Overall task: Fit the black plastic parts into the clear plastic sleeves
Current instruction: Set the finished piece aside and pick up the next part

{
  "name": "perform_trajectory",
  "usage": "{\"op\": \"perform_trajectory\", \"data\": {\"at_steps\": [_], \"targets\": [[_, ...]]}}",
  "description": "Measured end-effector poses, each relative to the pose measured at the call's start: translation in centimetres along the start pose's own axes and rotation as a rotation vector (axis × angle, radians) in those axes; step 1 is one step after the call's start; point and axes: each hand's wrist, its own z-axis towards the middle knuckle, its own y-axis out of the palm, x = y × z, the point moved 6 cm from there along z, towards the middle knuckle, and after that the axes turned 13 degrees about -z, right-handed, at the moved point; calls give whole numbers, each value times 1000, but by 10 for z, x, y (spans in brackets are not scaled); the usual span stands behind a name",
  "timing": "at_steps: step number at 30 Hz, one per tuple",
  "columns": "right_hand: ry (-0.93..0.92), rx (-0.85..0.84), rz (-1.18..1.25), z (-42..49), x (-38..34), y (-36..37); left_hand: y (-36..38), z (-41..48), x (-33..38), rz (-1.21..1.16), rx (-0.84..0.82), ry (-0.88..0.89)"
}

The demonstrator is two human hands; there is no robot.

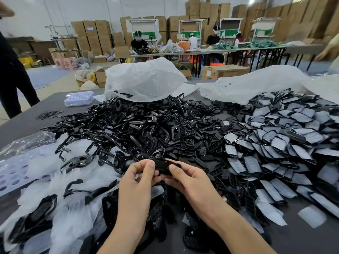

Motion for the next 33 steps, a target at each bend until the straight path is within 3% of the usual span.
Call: {"op": "perform_trajectory", "data": {"at_steps": [6,11,13,20,23,26,30,33], "targets": [[-16,-76,58,-2,-5,4,7,-9,14,207,-20,241],[-24,-152,71,-2,-7,2,8,-3,12,143,-168,107],[-48,-141,1,-4,-9,0,9,-1,13,218,-219,117],[-182,152,-482,-2,-16,-21,10,-8,31,905,-225,569],[-168,326,-456,-2,-21,-45,9,-6,34,1090,-360,607],[-162,429,-412,-1,-23,-57,6,-5,20,1372,-576,528],[-149,403,-357,-2,-23,-52,10,-7,22,1351,-548,554],[-131,339,-244,-1,-22,-45,11,-8,31,1182,-411,574]]}}
